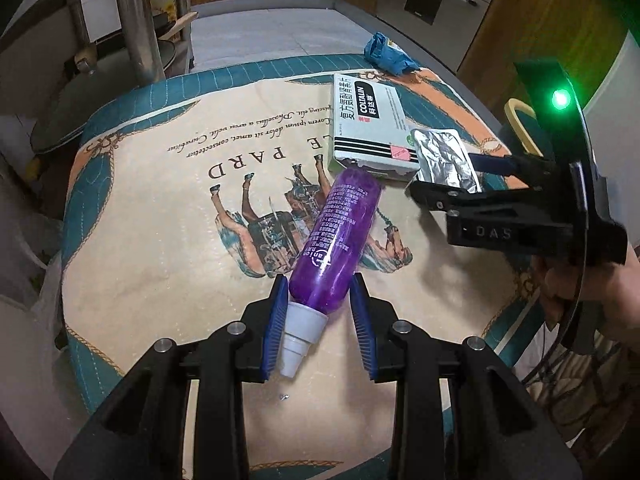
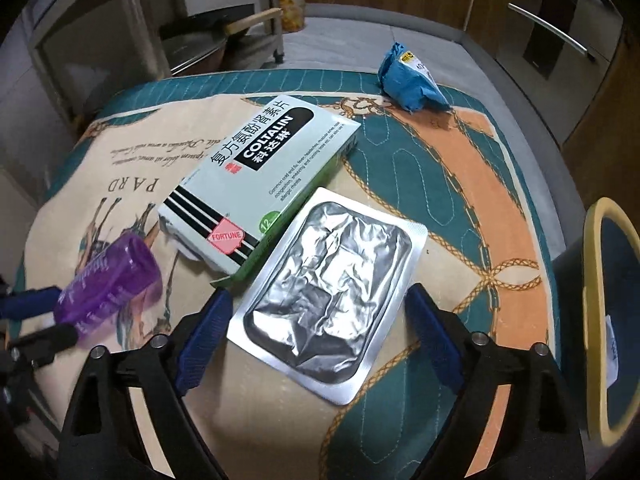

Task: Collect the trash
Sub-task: 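Grasp the purple spray bottle with the left gripper while the right gripper grasps the foil blister pack, then carry the purple bottle and foil pack over the bin with both grippers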

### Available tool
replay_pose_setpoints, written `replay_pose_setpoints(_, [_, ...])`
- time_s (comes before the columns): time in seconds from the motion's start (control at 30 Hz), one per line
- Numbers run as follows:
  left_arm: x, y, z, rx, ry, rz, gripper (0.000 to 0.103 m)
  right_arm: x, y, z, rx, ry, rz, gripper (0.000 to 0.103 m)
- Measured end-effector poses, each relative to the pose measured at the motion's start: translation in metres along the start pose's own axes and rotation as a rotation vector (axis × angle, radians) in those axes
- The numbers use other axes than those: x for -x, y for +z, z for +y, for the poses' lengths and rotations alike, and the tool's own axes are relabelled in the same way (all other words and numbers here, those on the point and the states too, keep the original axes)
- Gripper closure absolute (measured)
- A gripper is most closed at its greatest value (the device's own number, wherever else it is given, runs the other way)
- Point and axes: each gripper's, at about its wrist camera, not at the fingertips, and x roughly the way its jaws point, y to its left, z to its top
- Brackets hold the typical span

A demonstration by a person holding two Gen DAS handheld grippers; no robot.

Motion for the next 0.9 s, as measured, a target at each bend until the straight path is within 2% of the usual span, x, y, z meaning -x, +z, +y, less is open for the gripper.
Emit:
replay_pose_setpoints(0.1, [-0.003, 0.004, -0.003, -0.003, -0.006, 0.005, 0.071, 0.006, -0.005, -0.008, -0.006, 0.011, 0.009, 0.031])
replay_pose_setpoints(0.27, [-0.008, 0.01, -0.011, -0.02, -0.01, 0.012, 0.07, 0.012, -0.01, -0.019, -0.025, 0.033, 0.023, 0.033])
replay_pose_setpoints(0.4, [-0.013, 0.017, -0.019, -0.054, -0.002, 0.009, 0.058, 0.016, -0.01, -0.024, -0.048, 0.057, 0.02, 0.033])
replay_pose_setpoints(0.53, [-0.021, 0.023, -0.025, -0.071, 0.004, 0.015, 0.054, 0.024, -0.011, -0.03, -0.068, 0.086, 0.005, 0.033])
replay_pose_setpoints(0.63, [-0.028, 0.024, -0.028, -0.081, 0.012, 0.028, 0.054, 0.032, -0.013, -0.037, -0.089, 0.105, -0.01, 0.033])
replay_pose_setpoints(0.67, [-0.03, 0.024, -0.028, -0.082, 0.011, 0.037, 0.057, 0.036, -0.013, -0.039, -0.101, 0.114, -0.018, 0.033])
replay_pose_setpoints(0.7, [-0.031, 0.024, -0.028, -0.082, 0.012, 0.041, 0.068, 0.038, -0.013, -0.041, -0.109, 0.12, -0.023, 0.033])
replay_pose_setpoints(0.9, [-0.027, 0.023, -0.032, -0.062, -0.024, 0.044, 0.07, 0.059, -0.012, -0.051, -0.143, 0.145, -0.07, 0.033])
